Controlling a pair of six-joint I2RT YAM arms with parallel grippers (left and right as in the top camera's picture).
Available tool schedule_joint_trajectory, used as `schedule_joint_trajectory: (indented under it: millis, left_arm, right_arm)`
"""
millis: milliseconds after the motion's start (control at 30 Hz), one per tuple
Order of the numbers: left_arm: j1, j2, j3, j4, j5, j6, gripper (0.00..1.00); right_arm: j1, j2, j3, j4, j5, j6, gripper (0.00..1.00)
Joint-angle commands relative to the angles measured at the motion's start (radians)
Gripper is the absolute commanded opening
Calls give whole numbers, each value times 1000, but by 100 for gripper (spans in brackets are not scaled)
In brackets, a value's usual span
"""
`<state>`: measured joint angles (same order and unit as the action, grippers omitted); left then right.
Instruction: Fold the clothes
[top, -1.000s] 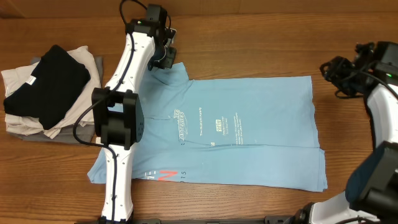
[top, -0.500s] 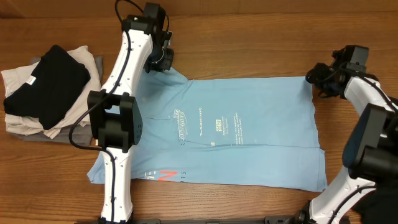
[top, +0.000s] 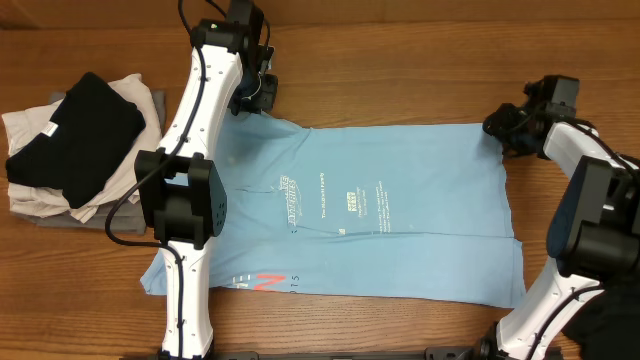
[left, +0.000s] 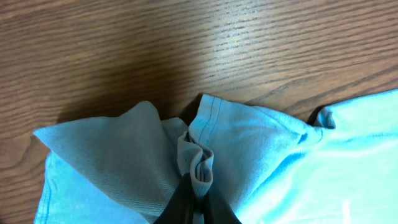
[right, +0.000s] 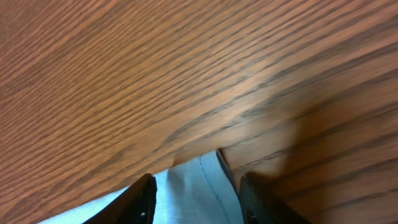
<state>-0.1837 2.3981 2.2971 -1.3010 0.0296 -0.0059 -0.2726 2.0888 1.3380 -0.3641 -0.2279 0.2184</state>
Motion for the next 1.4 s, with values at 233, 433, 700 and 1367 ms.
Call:
schedule_joint_trajectory:
  millis: [233, 433, 700, 1367]
  left_arm:
    - [-8, -35, 23, -20, 15, -24, 4]
    - [-8, -38, 23, -34, 14, -24, 4]
    - [-6, -102, 23, -85, 3, -17, 4]
    - [-6, -235, 23, -345, -40, -17, 4]
  right_arm:
    - [22, 62, 12, -10, 63, 42, 16]
    - [1, 29, 13, -20, 70, 43, 4]
    - [-3, -121, 13, -88, 32, 43, 4]
    - [-16, -261, 12, -343, 40, 94, 4]
